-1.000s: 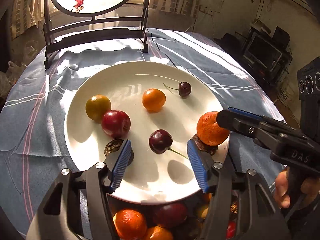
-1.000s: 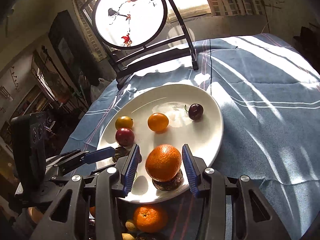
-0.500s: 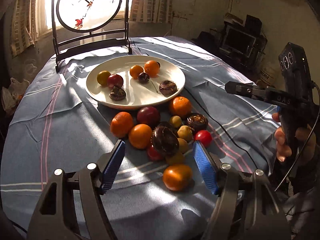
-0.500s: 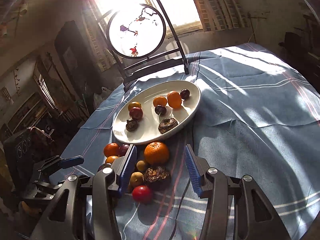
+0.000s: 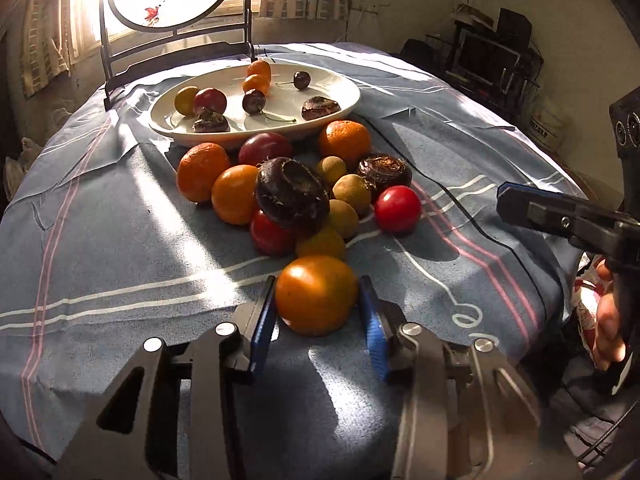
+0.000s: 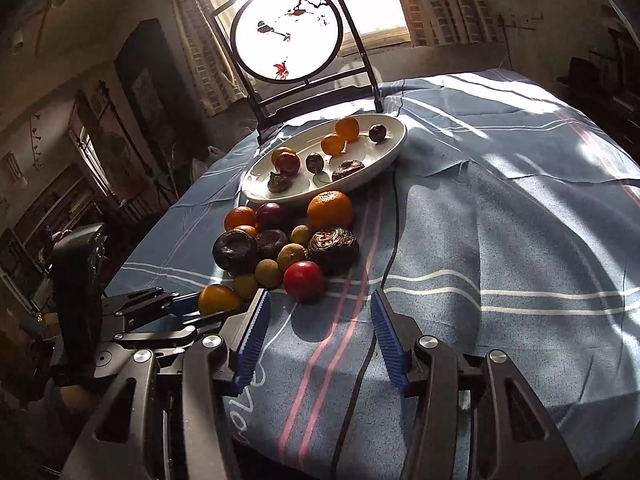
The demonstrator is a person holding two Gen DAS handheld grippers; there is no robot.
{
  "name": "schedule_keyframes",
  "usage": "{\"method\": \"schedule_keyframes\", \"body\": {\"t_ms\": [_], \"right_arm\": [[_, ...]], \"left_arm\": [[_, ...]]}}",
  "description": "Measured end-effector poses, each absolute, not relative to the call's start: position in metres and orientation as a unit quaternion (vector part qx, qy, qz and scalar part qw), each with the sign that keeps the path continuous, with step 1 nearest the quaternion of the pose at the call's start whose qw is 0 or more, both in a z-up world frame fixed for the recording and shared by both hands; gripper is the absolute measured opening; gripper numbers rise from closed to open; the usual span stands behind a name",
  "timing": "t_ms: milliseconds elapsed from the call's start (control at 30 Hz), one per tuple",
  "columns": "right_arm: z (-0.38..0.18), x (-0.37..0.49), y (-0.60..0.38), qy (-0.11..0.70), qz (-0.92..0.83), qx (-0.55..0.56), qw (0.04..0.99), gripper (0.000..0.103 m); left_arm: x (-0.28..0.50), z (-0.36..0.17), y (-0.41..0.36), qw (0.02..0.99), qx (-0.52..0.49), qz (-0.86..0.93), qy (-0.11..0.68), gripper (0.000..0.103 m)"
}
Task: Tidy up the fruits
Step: 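Grasp a large orange with the left tool while the right tool grasps a red tomato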
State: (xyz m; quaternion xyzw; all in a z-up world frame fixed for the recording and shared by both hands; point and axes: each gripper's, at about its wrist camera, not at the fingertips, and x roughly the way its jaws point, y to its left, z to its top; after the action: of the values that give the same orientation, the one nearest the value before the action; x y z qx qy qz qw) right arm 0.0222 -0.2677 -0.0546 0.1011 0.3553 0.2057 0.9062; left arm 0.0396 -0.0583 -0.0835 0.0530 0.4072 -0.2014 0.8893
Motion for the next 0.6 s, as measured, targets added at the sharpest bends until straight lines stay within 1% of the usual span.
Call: {"method": "schedule_keyframes", "body": {"t_ms": [400,433,467,500,533,600], "right_arm": [[-0.069,0.063,-0.208,0.379,0.197,0.014,0.904,0.052],[-0.071,0.066,-0.205,0.382,0.191,0.009,0.904,0.050],[-0.073,0.068,-0.204,0.386,0.187,0.006,0.903,0.047],[-0.074,0.069,-0.203,0.390,0.185,0.005,0.902,0.037],[-0.075,0.069,-0.204,0.391,0.187,0.008,0.901,0.032],[-0.074,0.066,-0.209,0.391,0.193,0.023,0.899,0.031]], "left_arm": [[0.017,-0.057,-0.023,0.902,0.014,-0.195,0.385,0.039],[0.018,-0.057,-0.020,0.902,0.011,-0.194,0.385,0.039],[0.019,-0.056,-0.019,0.902,0.008,-0.194,0.385,0.039],[0.019,-0.057,-0.018,0.902,0.007,-0.193,0.385,0.039],[0.019,-0.057,-0.018,0.902,0.005,-0.193,0.386,0.039],[0.020,-0.058,-0.017,0.902,0.003,-0.195,0.386,0.039]]}}
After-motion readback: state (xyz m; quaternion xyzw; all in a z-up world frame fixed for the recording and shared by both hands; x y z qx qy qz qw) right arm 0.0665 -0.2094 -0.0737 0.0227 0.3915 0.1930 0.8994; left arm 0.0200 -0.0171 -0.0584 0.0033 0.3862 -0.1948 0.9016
